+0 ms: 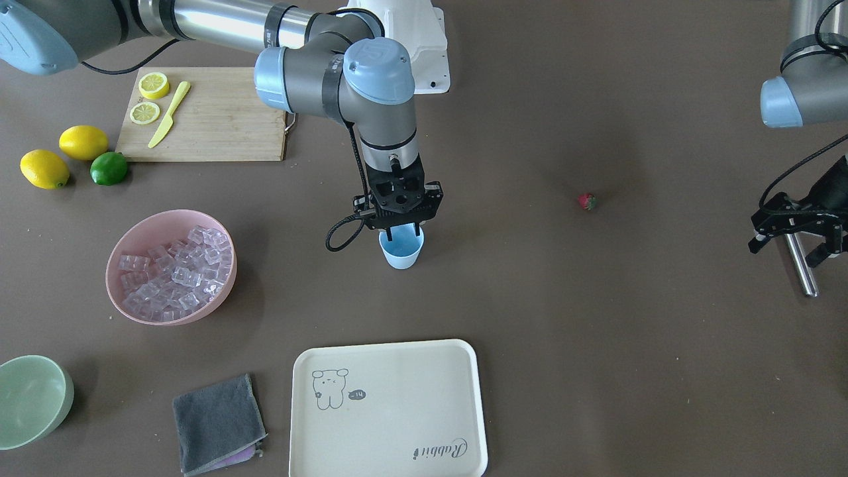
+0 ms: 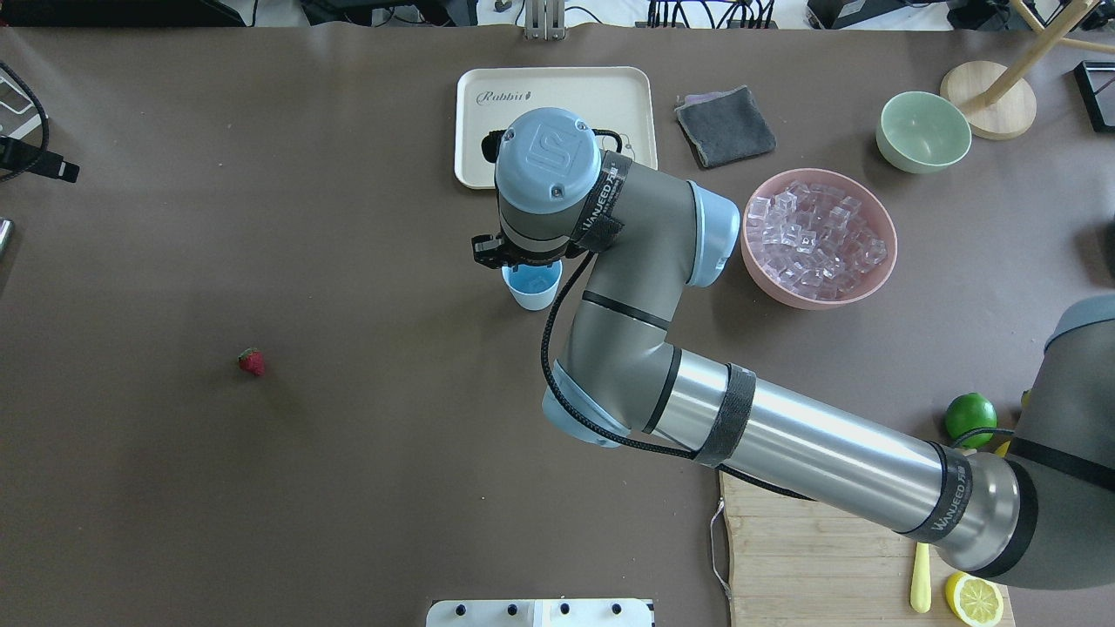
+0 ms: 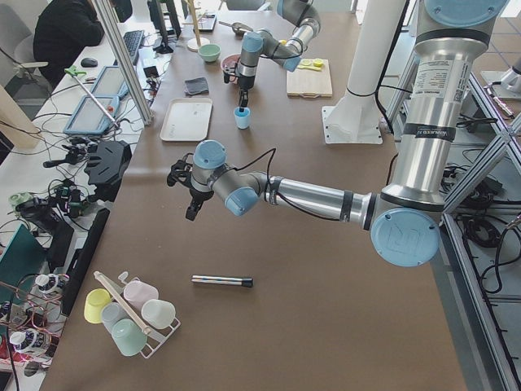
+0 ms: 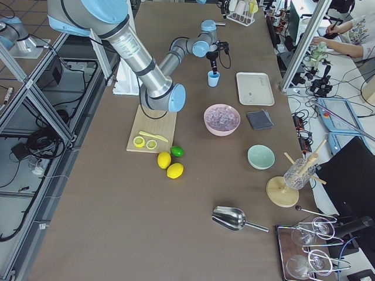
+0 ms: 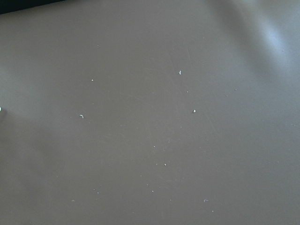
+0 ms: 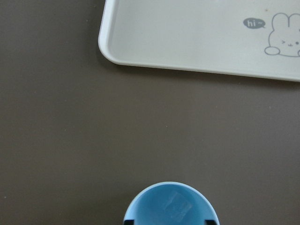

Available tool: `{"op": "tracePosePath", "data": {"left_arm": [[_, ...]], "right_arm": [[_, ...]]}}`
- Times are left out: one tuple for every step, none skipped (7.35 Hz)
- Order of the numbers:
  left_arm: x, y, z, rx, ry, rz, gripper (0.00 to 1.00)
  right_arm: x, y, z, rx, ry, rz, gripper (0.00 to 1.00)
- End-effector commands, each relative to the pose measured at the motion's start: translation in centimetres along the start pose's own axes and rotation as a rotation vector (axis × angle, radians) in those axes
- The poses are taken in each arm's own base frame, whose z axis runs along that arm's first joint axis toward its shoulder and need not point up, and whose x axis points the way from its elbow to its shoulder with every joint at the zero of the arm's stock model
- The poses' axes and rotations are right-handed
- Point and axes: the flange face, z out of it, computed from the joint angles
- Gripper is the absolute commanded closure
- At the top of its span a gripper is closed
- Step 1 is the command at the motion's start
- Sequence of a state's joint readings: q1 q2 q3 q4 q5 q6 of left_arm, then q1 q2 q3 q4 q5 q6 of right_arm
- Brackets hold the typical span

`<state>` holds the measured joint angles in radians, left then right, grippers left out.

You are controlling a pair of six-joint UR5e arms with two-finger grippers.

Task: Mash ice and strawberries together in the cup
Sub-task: 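Open the right gripper to drop the ice cube into the blue cup, then return the right gripper to the pink bowl and grasp another ice cube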

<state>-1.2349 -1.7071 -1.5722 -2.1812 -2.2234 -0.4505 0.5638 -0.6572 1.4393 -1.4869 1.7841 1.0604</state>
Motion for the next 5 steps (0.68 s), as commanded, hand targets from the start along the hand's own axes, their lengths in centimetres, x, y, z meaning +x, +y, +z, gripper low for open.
{"op": "tracePosePath", "data": {"left_arm": [[-0.2,0.1,0.1,-0.002,-0.003,0.000,0.02],[-0.2,0.1,0.1,-0.002,-0.003,0.000,0.02],[0.0,0.0,-0.1,0.002,-0.001,0.002,0.02],[0.0,0.0,0.0,0.002,-0.001,0.004,0.02],[0.0,0.0,0.0,0.002,-0.001,0.004,0.02]], "right_arm": [[4.8,-5.1,-4.8,-0.024,-0.034,0.072,0.34],[9.2,-8.0,-7.3,-0.060,-0.040,0.100,0.36],[15.5,-9.1,-8.5,-0.047,-0.027,0.000,0.39],[22.6,-10.2,-8.3,-0.086,-0.022,-0.087,0.39],[26.8,-10.2,-6.5,-0.110,0.013,-0.276,0.39]]}}
